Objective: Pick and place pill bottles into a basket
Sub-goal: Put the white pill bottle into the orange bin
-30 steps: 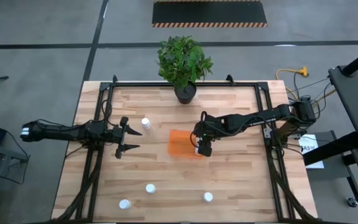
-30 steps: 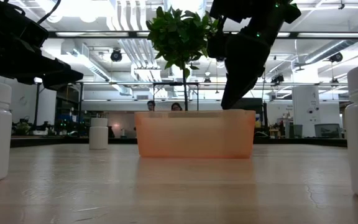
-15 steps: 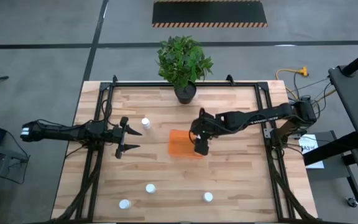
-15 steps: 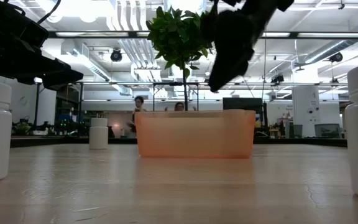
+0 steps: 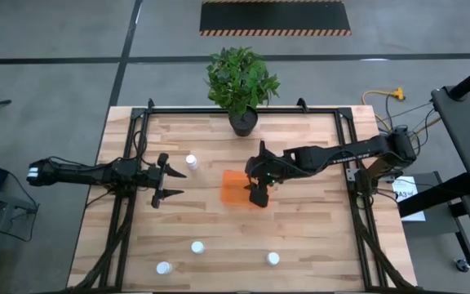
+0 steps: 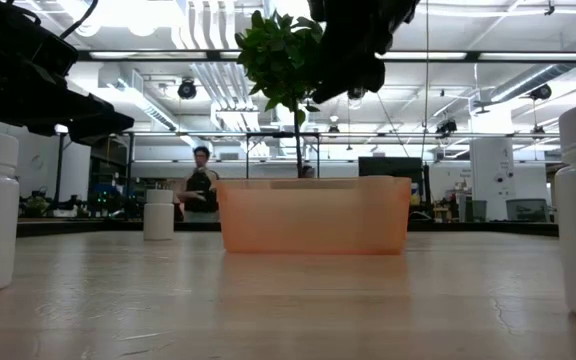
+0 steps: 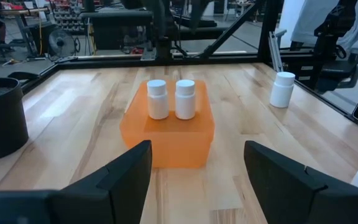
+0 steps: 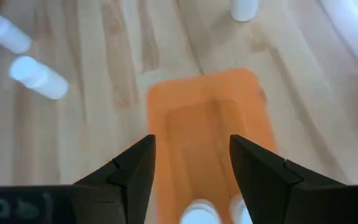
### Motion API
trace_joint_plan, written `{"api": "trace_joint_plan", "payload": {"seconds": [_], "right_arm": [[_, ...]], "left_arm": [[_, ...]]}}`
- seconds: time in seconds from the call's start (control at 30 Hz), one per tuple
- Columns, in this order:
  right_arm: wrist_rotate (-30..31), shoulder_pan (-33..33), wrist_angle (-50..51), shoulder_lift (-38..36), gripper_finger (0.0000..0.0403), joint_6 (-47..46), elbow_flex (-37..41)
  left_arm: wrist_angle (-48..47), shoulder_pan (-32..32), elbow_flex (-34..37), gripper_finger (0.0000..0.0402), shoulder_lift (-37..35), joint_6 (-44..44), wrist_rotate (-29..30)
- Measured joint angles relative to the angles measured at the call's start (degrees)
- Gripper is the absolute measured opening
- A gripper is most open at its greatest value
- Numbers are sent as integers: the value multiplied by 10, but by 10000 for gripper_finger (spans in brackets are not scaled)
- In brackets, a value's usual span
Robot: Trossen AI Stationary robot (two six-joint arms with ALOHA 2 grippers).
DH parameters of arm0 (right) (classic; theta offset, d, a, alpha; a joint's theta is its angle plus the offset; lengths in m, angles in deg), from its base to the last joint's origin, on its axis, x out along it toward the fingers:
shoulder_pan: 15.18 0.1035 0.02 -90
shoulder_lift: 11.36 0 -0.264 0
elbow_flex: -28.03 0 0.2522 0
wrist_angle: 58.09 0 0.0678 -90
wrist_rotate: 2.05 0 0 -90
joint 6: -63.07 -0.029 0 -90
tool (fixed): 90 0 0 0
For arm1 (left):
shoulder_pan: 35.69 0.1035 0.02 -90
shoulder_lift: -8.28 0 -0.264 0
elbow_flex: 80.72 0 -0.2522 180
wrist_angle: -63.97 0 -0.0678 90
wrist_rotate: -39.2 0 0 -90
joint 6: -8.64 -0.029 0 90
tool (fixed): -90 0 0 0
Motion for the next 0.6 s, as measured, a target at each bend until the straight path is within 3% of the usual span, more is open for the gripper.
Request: {"api": "trace_joint_plan", "payload": {"seconds": [0.27, 0.6], "right_arm": [[-4, 45, -5, 0, 194, -26, -2], [1, 97, -14, 0, 194, -169, -2]], "left_arm": [[0, 0, 0, 238, 0, 0, 0], [0, 0, 0, 238, 0, 0, 0]]}}
